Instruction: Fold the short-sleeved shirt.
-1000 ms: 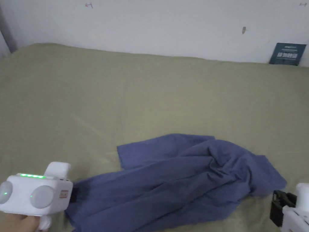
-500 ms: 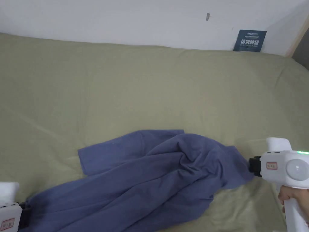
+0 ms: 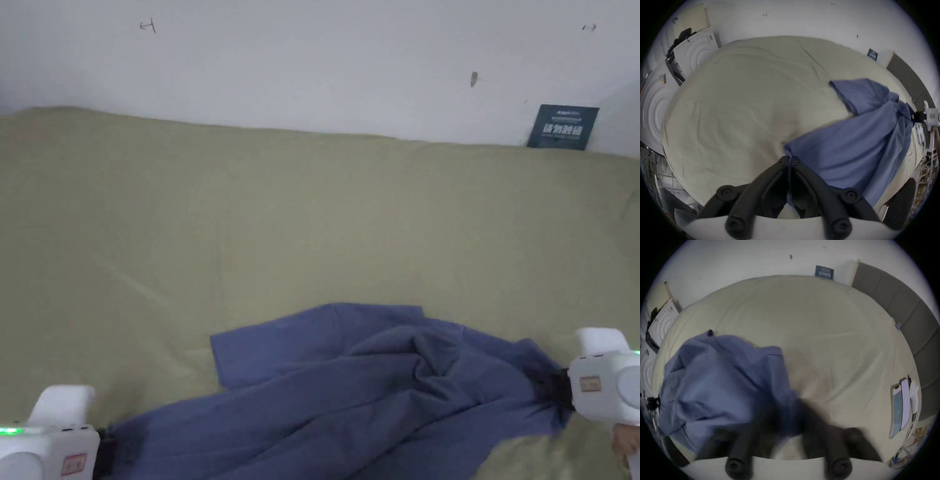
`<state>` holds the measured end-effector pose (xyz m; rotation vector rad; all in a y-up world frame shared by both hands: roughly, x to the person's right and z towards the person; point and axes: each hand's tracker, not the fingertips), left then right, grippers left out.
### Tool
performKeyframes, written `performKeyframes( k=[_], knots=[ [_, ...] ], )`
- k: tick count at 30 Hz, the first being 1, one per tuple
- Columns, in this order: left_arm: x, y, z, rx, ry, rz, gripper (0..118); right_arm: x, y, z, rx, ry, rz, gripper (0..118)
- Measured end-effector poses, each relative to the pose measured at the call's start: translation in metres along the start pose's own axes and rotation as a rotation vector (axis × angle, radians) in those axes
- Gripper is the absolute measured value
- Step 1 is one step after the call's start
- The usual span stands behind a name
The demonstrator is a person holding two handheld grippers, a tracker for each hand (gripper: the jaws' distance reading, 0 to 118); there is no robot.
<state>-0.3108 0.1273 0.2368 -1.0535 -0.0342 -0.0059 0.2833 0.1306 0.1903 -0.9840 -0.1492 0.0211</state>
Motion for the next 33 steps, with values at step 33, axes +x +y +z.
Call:
performKeyframes(
  k=[33],
  knots=[
    [0.012, 0.316, 0.218, 0.610, 0.265, -0.053, 2, 0.037, 0.251, 0.243, 0.588, -0.180, -0.060, 5]
  ],
)
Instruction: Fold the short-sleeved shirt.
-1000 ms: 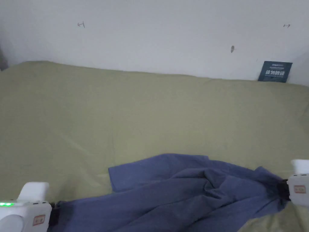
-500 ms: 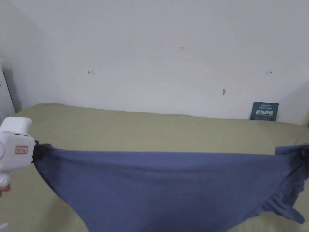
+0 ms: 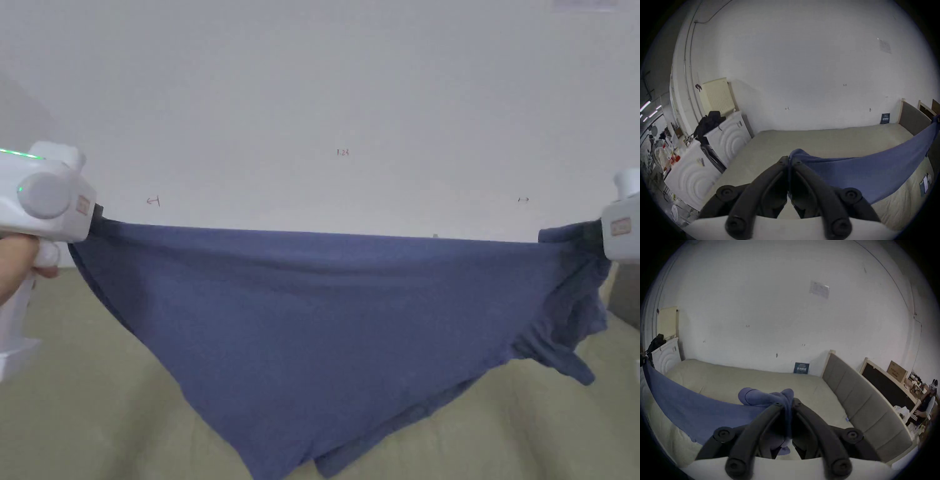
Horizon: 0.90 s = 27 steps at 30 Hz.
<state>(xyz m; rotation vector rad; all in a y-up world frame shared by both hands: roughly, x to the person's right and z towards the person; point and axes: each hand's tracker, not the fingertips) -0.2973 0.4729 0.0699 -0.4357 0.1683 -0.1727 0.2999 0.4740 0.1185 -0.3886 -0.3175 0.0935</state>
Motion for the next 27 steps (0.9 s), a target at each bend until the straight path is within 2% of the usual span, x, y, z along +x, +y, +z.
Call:
performKeyframes(
  k=[7, 15, 21, 27],
  knots=[
    [0.019, -0.011, -0.055, -0.036, 0.067, -0.012, 2, -0.028, 0.004, -0.047, -0.013, -0.028, 0.040, 5],
    [0.032, -0.116, -0.104, -0.197, -0.003, -0.003, 2, -0.044, -0.104, -0.089, -0.165, 0.010, 0.024, 5],
    [0.025, -0.208, -0.086, -0.277, -0.073, 0.007, 2, -0.035, -0.204, -0.054, -0.242, 0.055, 0.026, 5],
    [0.010, -0.283, -0.015, -0.336, -0.139, 0.014, 2, -0.002, -0.286, 0.023, -0.321, 0.088, -0.071, 6]
  ],
)
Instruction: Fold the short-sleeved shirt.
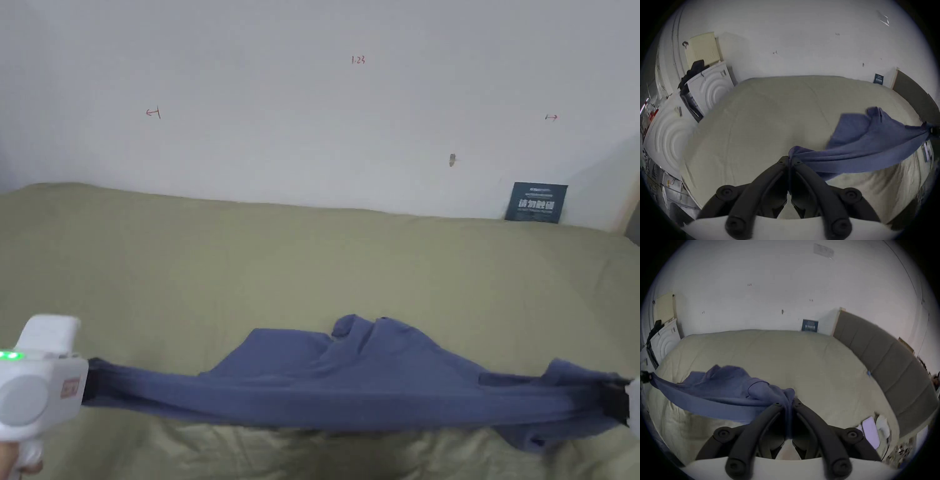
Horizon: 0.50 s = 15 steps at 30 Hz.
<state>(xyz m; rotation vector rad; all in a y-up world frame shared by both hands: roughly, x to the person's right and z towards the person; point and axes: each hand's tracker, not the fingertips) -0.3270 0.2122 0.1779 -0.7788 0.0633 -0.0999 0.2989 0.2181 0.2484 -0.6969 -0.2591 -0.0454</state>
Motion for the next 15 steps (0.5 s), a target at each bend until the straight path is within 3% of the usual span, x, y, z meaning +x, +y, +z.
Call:
performKeyframes(
  k=[7, 15],
  knots=[
    [-0.008, -0.096, 0.045, -0.086, -0.020, 0.005, 2, 0.026, -0.101, 0.052, -0.065, -0.005, 0.012, 5],
    [-0.016, -0.155, 0.028, -0.182, -0.075, 0.056, 2, 0.030, -0.158, 0.035, -0.165, -0.004, -0.003, 6]
  ],
)
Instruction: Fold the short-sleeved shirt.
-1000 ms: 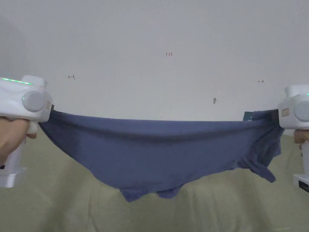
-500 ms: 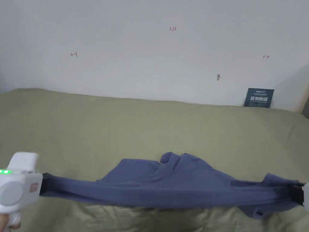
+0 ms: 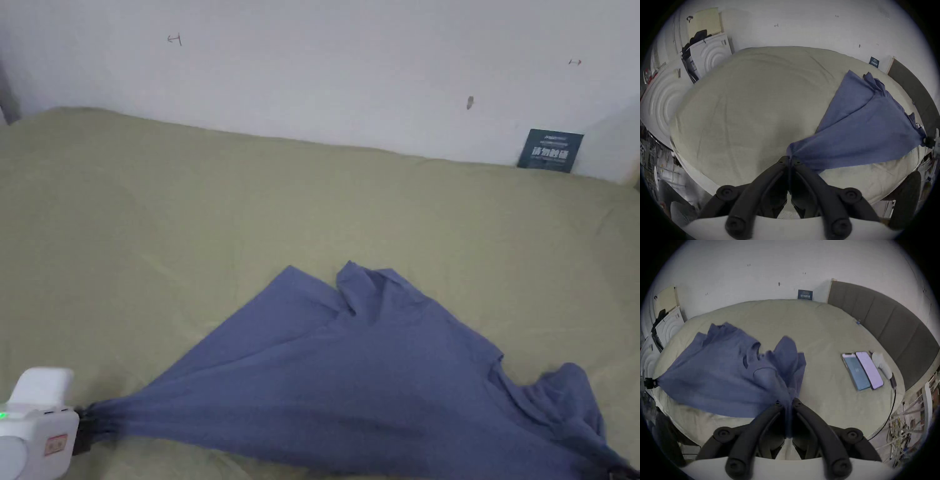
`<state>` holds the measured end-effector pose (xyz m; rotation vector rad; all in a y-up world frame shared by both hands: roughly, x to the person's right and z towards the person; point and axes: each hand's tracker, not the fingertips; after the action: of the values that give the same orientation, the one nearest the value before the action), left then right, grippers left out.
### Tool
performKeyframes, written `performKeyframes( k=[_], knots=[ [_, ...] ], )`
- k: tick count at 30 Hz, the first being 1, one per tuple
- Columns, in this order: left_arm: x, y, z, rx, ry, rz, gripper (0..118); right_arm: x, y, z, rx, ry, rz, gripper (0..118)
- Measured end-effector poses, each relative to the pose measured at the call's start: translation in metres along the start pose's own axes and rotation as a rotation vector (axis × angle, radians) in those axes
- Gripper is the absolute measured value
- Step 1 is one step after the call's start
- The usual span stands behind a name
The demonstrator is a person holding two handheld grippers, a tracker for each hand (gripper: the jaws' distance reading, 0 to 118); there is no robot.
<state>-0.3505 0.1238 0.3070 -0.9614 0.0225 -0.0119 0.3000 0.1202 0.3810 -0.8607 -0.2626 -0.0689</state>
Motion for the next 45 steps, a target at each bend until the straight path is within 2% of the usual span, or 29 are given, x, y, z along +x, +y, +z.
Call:
performKeyframes(
  k=[6, 7, 8, 11, 12, 13, 14, 15, 17, 18, 19, 20, 21, 22, 23, 25, 27, 28, 29, 30, 31, 32, 34, 37, 41, 42, 43, 44, 45],
  knots=[
    [-0.001, 0.004, 0.001, -0.005, -0.023, 0.024, 4, -0.003, -0.006, -0.006, -0.019, -0.009, -0.014, 6],
    [-0.002, 0.005, 0.002, -0.001, -0.028, 0.022, 19, -0.003, -0.006, -0.006, -0.020, -0.009, -0.016, 8],
    [-0.001, 0.004, 0.007, 0.006, -0.038, 0.019, 50, -0.004, -0.006, -0.005, -0.019, -0.007, -0.018, 22],
    [-0.007, 0.008, 0.014, 0.006, -0.079, 0.015, 91, -0.006, -0.005, 0.003, -0.019, 0.002, -0.027, 52],
    [-0.007, 0.004, 0.018, 0.007, -0.069, 0.010, 115, -0.007, -0.003, 0.006, -0.027, 0.015, -0.042, 92],
    [-0.008, 0.003, 0.025, 0.039, -0.061, 0.003, 117, -0.009, -0.003, 0.009, -0.022, 0.041, -0.062, 118],
    [-0.009, 0.003, 0.030, 0.038, -0.055, -0.002, 117, -0.017, -0.003, 0.025, 0.085, 0.074, -0.089, 113],
    [-0.011, 0.002, 0.034, 0.039, -0.052, 0.000, 117, -0.022, -0.002, 0.028, 0.044, 0.080, -0.059, 111],
    [-0.013, -0.002, 0.041, 0.050, -0.033, 0.015, 115, -0.033, 0.001, 0.032, 0.029, 0.099, -0.045, 114],
    [-0.015, -0.003, 0.047, 0.055, -0.025, 0.024, 111, -0.041, -0.001, 0.041, 0.032, 0.116, -0.036, 113],
    [-0.016, -0.003, 0.053, 0.064, -0.029, 0.025, 83, -0.049, 0.000, 0.045, 0.023, 0.146, -0.026, 97],
    [-0.016, -0.006, 0.055, 0.080, -0.030, 0.025, 36, -0.055, 0.000, 0.049, 0.024, 0.163, -0.018, 67],
    [-0.017, -0.007, 0.057, 0.095, -0.014, 0.024, 0, -0.063, -0.004, 0.055, 0.044, 0.169, -0.020, 25],
    [-0.017, -0.008, 0.056, 0.124, 0.027, 0.030, 0, -0.071, -0.008, 0.058, 0.051, 0.168, -0.020, 0],
    [-0.017, -0.005, 0.056, 0.107, 0.006, 0.033, 0, -0.078, -0.010, 0.059, 0.074, 0.151, -0.042, 0],
    [-0.019, -0.003, 0.051, 0.087, -0.038, 0.047, 0, -0.088, -0.009, 0.057, 0.041, 0.249, -0.054, 0],
    [-0.017, 0.001, 0.047, 0.081, -0.040, 0.034, 0, -0.090, -0.014, 0.052, 0.037, 0.252, -0.052, 0],
    [-0.017, 0.003, 0.044, 0.075, -0.043, 0.025, 6, -0.094, -0.014, 0.049, 0.025, 0.258, -0.038, 0],
    [-0.016, 0.006, 0.041, 0.067, -0.057, 0.015, 28, -0.098, -0.015, 0.046, 0.013, 0.263, -0.021, 0],
    [-0.015, 0.009, 0.038, 0.038, -0.086, -0.003, 66, -0.103, -0.019, 0.047, 0.007, 0.261, -0.006, 0],
    [-0.013, 0.013, 0.033, 0.009, -0.102, -0.026, 112, -0.106, -0.019, 0.045, 0.002, 0.256, 0.010, 0],
    [-0.011, 0.012, 0.025, -0.009, -0.099, -0.057, 118, -0.108, -0.019, 0.043, -0.004, 0.257, 0.028, 0],
    [-0.005, 0.015, 0.012, 0.014, -0.059, -0.108, 118, -0.113, -0.023, 0.042, -0.008, 0.260, 0.041, 0],
    [-0.003, 0.020, -0.009, -0.042, -0.042, -0.104, 117, -0.113, -0.020, 0.036, -0.017, 0.267, 0.047, 0],
    [-0.001, 0.023, -0.020, -0.079, -0.031, -0.116, 105, -0.119, -0.022, 0.029, -0.023, 0.235, 0.108, 0],
    [-0.001, 0.022, -0.017, -0.071, -0.043, -0.120, 77, -0.123, -0.023, 0.030, -0.022, 0.236, 0.115, 0],
    [0.000, 0.023, -0.015, -0.058, -0.107, -0.103, 25, -0.123, -0.022, 0.029, -0.023, 0.241, 0.117, 0],
    [0.002, 0.020, -0.012, -0.043, -0.132, -0.073, 1, -0.123, -0.020, 0.027, -0.024, 0.244, 0.118, 0],
    [0.007, 0.019, -0.010, -0.036, -0.077, -0.101, 1, -0.124, -0.017, 0.025, -0.022, 0.246, 0.121, 0]
  ],
)
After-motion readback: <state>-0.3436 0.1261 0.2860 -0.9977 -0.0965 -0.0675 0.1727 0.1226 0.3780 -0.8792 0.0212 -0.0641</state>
